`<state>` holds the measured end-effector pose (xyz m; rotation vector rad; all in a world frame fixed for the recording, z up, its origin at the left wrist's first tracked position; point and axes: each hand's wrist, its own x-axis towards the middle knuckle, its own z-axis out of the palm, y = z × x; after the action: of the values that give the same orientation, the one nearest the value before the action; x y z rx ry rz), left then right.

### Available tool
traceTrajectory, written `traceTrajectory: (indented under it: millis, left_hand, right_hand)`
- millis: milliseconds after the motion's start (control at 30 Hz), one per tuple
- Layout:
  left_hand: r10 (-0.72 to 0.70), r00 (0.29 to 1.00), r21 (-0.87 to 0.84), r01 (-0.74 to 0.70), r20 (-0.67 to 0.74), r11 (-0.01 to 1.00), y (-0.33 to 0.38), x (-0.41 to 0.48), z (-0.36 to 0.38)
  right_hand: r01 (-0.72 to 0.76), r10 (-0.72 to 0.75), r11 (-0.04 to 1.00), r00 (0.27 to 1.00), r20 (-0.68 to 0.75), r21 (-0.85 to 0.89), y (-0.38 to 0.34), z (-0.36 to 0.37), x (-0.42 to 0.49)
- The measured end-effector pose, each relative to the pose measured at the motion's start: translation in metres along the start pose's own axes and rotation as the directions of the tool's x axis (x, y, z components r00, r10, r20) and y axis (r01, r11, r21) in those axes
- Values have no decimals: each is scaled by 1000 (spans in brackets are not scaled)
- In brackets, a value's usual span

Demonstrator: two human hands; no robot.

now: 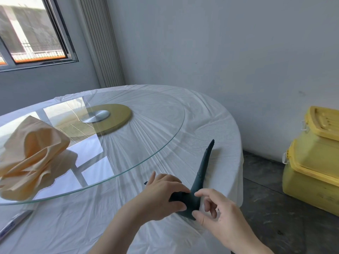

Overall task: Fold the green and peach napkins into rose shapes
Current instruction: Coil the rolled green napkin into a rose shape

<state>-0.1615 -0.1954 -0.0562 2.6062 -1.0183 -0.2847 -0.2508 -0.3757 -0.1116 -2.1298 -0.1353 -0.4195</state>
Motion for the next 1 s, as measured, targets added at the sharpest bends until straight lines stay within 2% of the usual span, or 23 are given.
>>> traceTrajectory:
  millis: [33, 100, 167, 233, 300, 433, 700, 867, 1000]
  left_hand:
    - [1, 1000, 17, -1, 2, 1000, 0, 2, 0]
    - [27, 999, 38, -25, -39, 999, 0, 4, 4]
    - [86, 978, 12, -85, -190, 996, -1, 2, 16]
    - [153, 908, -20, -174, -389, 984, -3, -2, 33]
    - [197, 824, 8, -228, -531, 974, -6, -5, 49]
    - [209, 763, 43, -232, -611, 972, -3, -4, 61]
    - [140, 817, -23, -184, -559, 983, -6, 20, 57]
    - [72, 871, -164, -172, -485, 971, -5, 33, 50]
    - [44, 936, -97, -83, -349, 992, -3, 37, 44]
  right_hand:
    - [43, -43, 997, 999, 12, -59, -1, 0, 0]
    - [43, -40, 991, 999, 29, -124, -2, 1, 2]
    - [-19, 19, 995, 1000, -3, -100, 1, 0, 5]
    - [-79, 79, 996, 997, -18, -37, 4, -2, 11]
    - [-152, 152, 987, 988, 3, 44, 6, -6, 18]
    - [-204, 202, 976, 979, 33, 76, 12, -13, 32]
    - [-129, 129, 992, 992, 9, 16, 14, -21, 32]
    - [-2, 9, 988, 999, 41, -152, 21, -15, 27]
    - [-32, 36, 972, 999, 15, -231, 26, -12, 34]
